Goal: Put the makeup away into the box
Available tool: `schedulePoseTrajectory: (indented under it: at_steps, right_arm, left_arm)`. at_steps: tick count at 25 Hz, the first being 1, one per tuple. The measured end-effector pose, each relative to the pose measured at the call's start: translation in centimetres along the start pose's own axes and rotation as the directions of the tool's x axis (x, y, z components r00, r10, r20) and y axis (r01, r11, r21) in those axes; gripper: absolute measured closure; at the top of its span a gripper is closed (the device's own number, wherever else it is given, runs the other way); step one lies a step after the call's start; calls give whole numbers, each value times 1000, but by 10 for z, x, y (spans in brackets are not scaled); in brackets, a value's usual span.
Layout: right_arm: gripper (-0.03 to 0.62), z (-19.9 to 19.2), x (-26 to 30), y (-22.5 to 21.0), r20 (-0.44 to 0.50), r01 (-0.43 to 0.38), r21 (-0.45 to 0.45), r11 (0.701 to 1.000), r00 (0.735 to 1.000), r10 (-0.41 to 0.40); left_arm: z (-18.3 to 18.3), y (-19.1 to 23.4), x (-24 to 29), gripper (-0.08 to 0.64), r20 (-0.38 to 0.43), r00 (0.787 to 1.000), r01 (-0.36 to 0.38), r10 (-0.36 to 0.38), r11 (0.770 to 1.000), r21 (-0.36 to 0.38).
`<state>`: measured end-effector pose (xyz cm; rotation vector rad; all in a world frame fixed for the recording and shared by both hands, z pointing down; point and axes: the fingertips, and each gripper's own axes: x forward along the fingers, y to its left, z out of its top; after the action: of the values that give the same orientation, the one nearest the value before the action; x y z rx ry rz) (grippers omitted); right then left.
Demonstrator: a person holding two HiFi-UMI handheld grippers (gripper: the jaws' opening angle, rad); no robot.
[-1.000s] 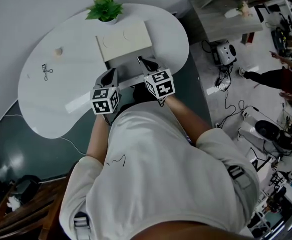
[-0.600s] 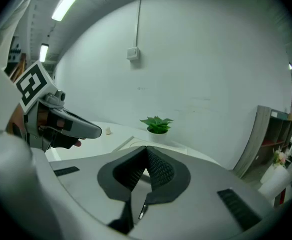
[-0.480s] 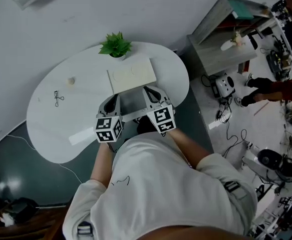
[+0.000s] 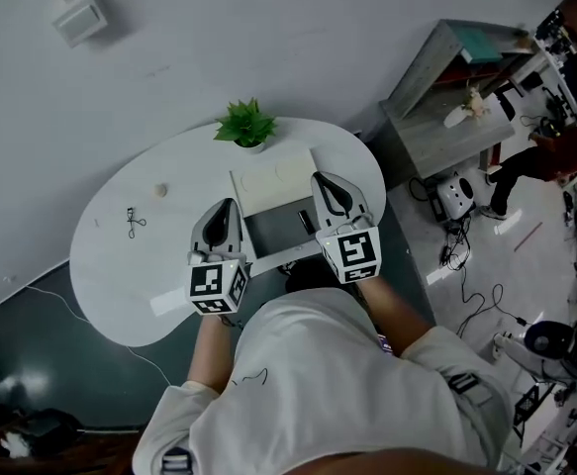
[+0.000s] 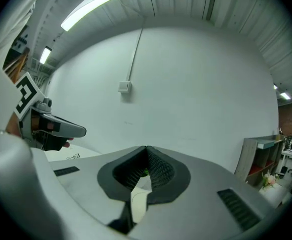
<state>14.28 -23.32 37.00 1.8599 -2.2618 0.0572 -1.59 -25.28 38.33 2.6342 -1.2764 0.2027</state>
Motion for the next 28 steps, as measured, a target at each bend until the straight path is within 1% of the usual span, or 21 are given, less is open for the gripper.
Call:
schedulePoseTrajectory:
  at_steps: [5, 9, 23, 28]
  right_arm:
    - [594, 36, -9, -15, 59, 45, -51, 998, 997, -42]
    - [594, 48, -13, -21, 94, 42, -61, 997, 995, -36]
    - [594, 45, -11, -17, 80, 34, -40, 999, 996, -30]
    - [595, 41, -10, -12, 65, 10, -38, 999, 998, -8]
  left_arm:
    - [40, -1, -7, 538, 87, 996, -5, 2, 999, 34]
    - [56, -3, -9, 538, 127, 992, -19, 10, 997, 71]
    - [52, -5, -5, 538, 111, 994, -17, 7, 996, 88]
    - [49, -6, 0, 538, 105, 994, -8, -2, 995, 95]
